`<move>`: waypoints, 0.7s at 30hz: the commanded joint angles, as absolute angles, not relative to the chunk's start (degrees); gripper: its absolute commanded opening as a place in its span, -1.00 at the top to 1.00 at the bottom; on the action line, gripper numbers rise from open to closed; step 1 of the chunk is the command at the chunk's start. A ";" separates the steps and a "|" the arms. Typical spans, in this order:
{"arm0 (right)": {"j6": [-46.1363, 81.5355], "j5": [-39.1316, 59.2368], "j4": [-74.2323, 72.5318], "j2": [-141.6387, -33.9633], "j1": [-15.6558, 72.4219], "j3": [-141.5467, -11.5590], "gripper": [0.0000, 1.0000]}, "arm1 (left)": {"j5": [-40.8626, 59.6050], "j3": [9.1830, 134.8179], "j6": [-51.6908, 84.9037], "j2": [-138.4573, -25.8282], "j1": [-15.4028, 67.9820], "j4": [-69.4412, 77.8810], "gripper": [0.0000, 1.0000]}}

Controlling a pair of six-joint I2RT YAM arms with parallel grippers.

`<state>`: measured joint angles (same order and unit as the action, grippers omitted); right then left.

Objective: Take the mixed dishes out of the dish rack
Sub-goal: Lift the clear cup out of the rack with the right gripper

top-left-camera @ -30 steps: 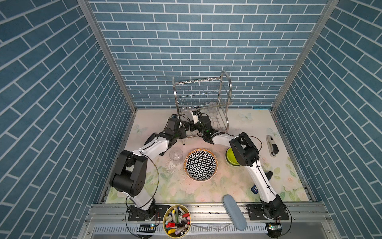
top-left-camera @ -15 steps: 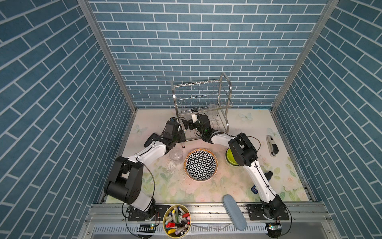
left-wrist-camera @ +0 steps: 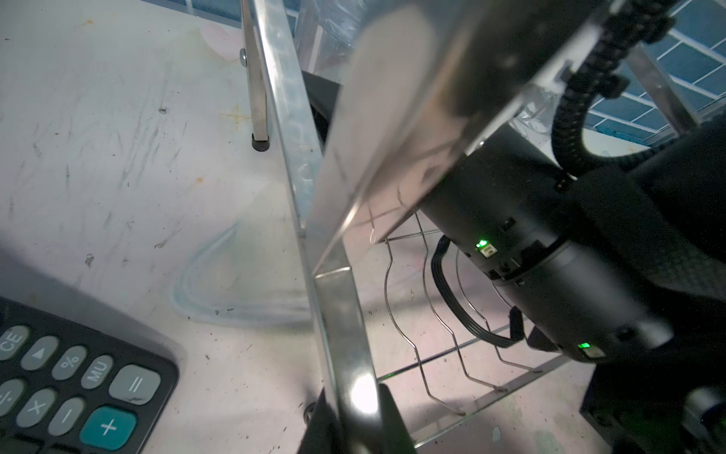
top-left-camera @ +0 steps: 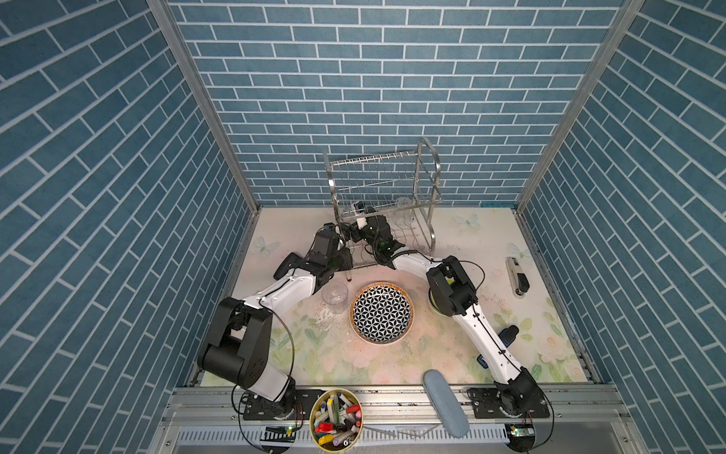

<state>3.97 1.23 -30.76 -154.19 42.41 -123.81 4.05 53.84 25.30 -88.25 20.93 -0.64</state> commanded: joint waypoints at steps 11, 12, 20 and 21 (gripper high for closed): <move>3.96 -2.26 -23.56 -159.48 40.52 -134.43 -0.54 | 11.04 52.30 30.06 -89.66 21.74 -2.81 1.00; 3.96 -2.27 -23.69 -159.43 40.43 -134.38 -0.52 | 11.07 52.29 30.04 -89.64 21.75 -2.81 1.00; 4.76 -1.41 -27.07 -154.68 40.39 -126.38 -0.18 | 10.61 52.60 29.83 -89.95 21.80 -2.90 1.00; 5.35 -1.11 -28.15 -152.99 40.33 -123.73 -0.09 | 10.39 52.80 29.79 -90.04 21.77 -3.06 1.00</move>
<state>4.10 -0.89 -28.27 -157.45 41.19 -128.62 4.95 53.69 25.74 -88.62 20.99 0.36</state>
